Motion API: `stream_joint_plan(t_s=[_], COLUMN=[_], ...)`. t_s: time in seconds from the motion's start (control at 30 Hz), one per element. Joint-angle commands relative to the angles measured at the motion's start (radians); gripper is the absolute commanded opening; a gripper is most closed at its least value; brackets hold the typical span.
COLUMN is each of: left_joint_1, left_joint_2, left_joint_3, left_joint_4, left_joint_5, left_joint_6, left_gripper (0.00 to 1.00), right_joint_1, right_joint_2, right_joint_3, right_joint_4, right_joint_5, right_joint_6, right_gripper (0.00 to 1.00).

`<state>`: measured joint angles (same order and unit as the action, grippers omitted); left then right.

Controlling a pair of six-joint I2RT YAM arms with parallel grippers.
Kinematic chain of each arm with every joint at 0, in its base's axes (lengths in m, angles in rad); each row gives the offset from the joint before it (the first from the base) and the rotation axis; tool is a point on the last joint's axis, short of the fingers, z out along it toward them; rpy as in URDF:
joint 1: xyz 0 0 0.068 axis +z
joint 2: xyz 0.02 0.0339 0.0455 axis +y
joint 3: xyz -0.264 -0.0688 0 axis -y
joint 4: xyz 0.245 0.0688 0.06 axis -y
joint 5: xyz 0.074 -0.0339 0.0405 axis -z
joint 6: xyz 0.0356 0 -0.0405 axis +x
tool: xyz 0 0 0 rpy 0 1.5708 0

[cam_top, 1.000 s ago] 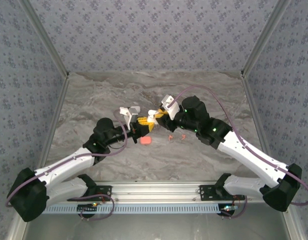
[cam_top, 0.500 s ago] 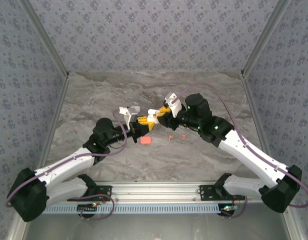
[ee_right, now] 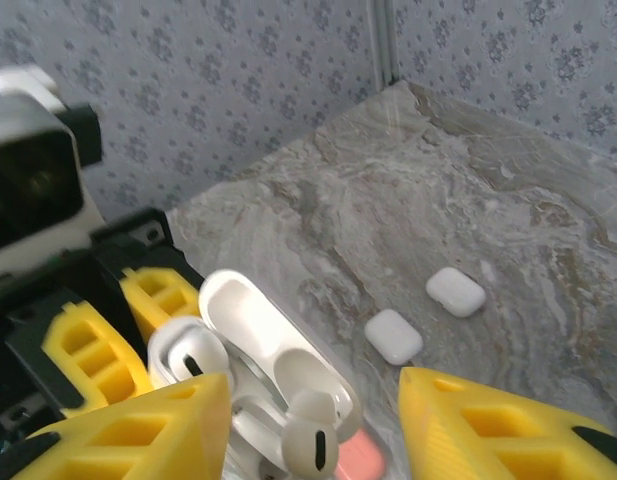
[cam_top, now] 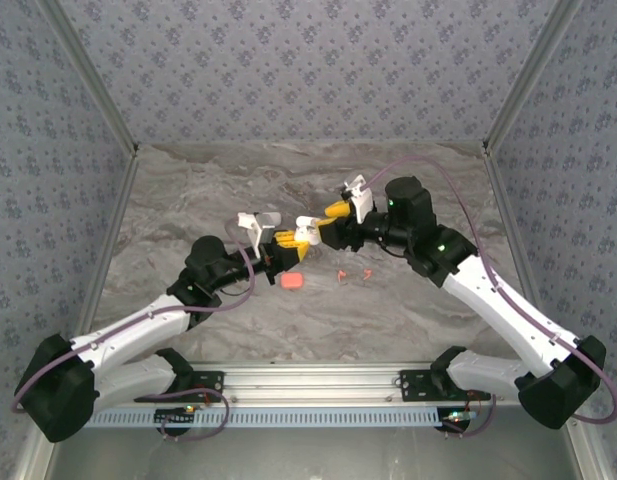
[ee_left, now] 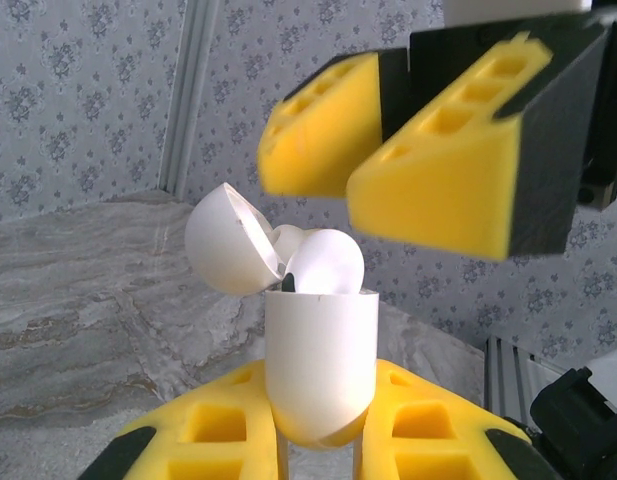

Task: Insert wireless bluetooth earbuds into charging case

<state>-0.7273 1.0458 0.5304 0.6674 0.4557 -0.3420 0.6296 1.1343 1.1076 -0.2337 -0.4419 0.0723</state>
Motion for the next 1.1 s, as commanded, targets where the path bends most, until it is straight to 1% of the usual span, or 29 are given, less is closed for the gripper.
stream_joint_plan(t_s=[0.0, 0.07, 0.13, 0.3, 0.5, 0.53, 0.7, 0.93, 1.07], left_joint_1=[-0.007, -0.006, -0.007, -0.006, -0.007, -0.007, -0.007, -0.007, -0.007], left_joint_2=[0.0, 0.001, 0.001, -0.007, -0.028, -0.032, -0.035, -0.006, 0.016], left_joint_3=[0.025, 0.023, 0.02, 0.007, 0.008, 0.015, 0.075, 0.182, 0.231], left_joint_4=[0.069, 0.072, 0.076, 0.105, 0.152, 0.155, 0.161, 0.171, 0.185], left_joint_5=[-0.006, -0.007, -0.008, -0.016, -0.058, -0.07, -0.087, -0.063, -0.048], left_joint_6=[-0.003, -0.003, -0.002, 0.002, 0.045, 0.06, 0.137, 0.232, 0.263], left_gripper=[0.0, 0.0, 0.0, 0.0, 0.0, 0.0, 0.0, 0.0, 0.0], right_joint_1=[-0.024, -0.038, -0.043, -0.077, -0.16, -0.177, -0.218, -0.211, -0.197], right_joint_2=[-0.02, -0.021, -0.024, -0.039, -0.048, -0.049, -0.064, -0.017, -0.001], right_joint_3=[0.038, 0.039, 0.045, 0.059, 0.076, 0.11, 0.112, 0.186, 0.225], right_joint_4=[0.063, 0.083, 0.083, 0.036, -0.059, -0.066, -0.033, -0.046, -0.01], right_joint_5=[-0.105, -0.131, -0.13, -0.117, -0.208, -0.231, -0.304, -0.282, -0.294], right_joint_6=[0.088, 0.115, 0.125, 0.148, 0.197, 0.206, 0.246, 0.258, 0.267], right_gripper=[0.54, 0.58, 0.62, 0.75, 1.0, 1.0, 1.0, 1.0, 1.0])
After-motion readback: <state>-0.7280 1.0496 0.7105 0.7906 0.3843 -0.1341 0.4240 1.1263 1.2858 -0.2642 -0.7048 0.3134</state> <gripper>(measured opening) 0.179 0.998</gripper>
